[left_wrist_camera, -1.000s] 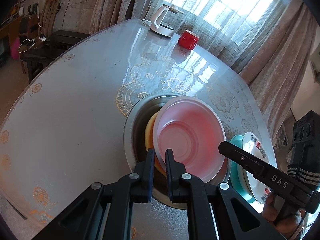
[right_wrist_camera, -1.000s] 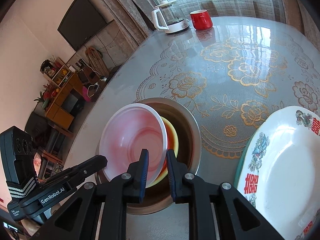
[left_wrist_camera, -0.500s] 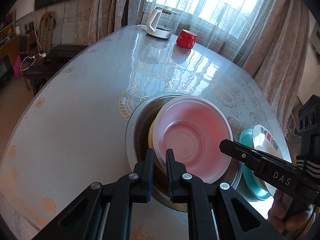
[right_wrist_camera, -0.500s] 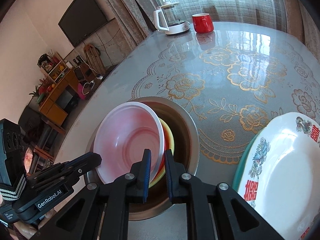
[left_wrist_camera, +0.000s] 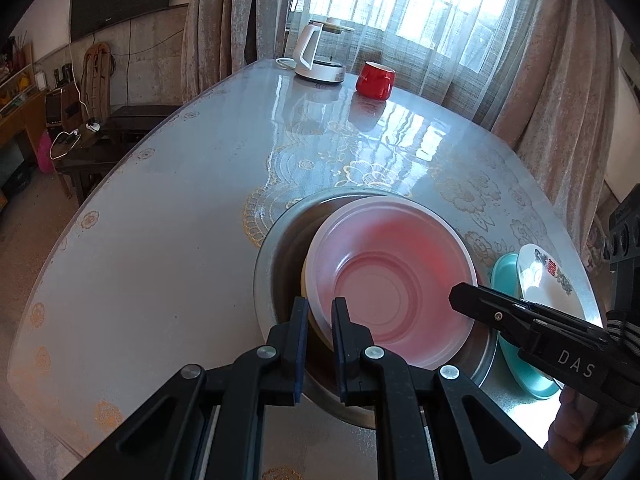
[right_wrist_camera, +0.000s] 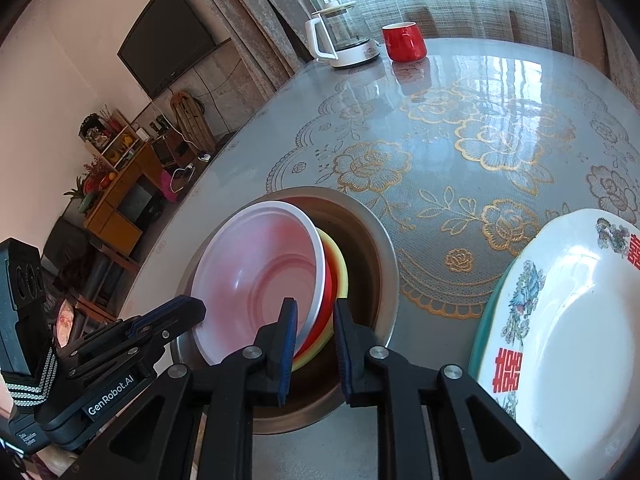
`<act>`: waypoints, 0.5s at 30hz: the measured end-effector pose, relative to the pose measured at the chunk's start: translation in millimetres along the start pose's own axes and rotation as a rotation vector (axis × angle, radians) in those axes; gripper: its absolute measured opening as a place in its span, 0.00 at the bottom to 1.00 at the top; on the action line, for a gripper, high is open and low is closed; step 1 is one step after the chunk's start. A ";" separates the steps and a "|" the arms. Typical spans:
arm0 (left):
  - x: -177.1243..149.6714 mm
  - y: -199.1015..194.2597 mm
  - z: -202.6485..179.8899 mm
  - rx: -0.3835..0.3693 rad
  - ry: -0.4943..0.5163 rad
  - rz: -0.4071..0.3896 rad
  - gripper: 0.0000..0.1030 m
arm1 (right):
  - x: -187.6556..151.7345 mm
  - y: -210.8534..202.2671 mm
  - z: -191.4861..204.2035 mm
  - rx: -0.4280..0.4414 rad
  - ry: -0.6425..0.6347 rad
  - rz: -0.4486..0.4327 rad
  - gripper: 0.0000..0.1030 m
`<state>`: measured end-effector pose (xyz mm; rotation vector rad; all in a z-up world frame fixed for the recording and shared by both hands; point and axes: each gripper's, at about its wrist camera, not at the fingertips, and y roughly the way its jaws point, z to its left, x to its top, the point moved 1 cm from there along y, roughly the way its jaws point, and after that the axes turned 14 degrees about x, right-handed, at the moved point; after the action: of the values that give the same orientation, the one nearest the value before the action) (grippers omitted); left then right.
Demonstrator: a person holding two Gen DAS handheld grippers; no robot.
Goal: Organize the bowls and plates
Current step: 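Lower the red bowl into the yellow bowl inside the steel basin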
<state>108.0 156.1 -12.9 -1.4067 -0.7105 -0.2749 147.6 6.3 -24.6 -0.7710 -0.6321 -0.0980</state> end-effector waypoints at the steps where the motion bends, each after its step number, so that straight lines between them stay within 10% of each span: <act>1: -0.6 0.0 -0.2 0.007 0.003 -0.003 0.11 | -1.1 -0.2 1.6 -0.004 -0.013 -0.003 0.18; 15: -7.4 -4.1 -10.9 0.068 0.059 -0.063 0.13 | -5.5 -1.1 5.2 -0.017 -0.038 -0.018 0.17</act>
<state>103.1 143.2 -14.0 -1.3085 -0.7102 -0.3378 140.2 8.3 -24.2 -0.7855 -0.6746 -0.1057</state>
